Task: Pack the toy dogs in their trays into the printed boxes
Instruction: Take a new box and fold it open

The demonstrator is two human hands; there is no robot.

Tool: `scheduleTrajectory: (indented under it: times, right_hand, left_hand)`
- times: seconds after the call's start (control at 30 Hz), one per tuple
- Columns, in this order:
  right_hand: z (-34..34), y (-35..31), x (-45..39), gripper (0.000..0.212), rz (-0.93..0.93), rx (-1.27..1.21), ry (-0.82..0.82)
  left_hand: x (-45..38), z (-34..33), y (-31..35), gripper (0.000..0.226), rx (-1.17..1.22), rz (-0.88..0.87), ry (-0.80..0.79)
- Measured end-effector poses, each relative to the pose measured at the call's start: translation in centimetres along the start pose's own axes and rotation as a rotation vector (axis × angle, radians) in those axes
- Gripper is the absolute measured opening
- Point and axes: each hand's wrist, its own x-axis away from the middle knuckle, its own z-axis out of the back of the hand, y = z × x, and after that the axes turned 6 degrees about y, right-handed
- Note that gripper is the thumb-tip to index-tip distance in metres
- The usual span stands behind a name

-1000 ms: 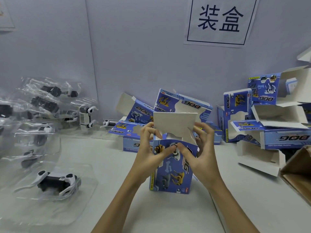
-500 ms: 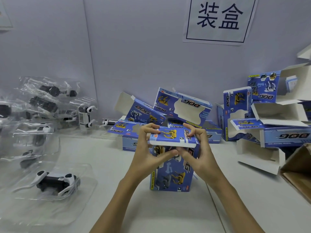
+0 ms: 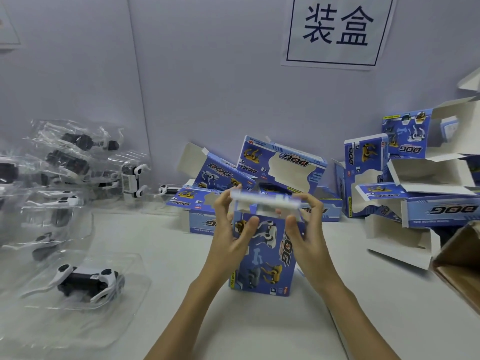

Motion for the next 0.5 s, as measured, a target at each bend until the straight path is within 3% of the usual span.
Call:
scheduleTrajectory:
  times: [0.07,0.13,0.3,0.37,0.5]
  right_hand:
    - [0.3,0.0,0.1,0.083,-0.010,0.003,-0.002]
    - [0.3,0.1,0.1,0.091,-0.027,-0.006,0.016]
    - [-0.3,0.0,0.5,0.062,0.070,0.102,0.054]
    - [0.3,-0.4,0.3,0.066,0.090,0.145,-0.002]
    - [1.7,-0.6,-0.4,0.055,0.093,0.177,-0.058]
  left_hand:
    - [0.1,0.0,-0.2,0.067,-0.009,0.031,0.047]
    - [0.0,-0.2,-0.2,0.057,-0.100,-0.012,0.121]
    - [0.3,-0.7,-0.2,0.042,-0.384,-0.209,0.211]
    - [0.1,-0.4,-0.2,0.039,-0.440,-0.257,0.139]
    - [-0.3,0.5,-0.1,0.029,-0.474,-0.238,-0.017]
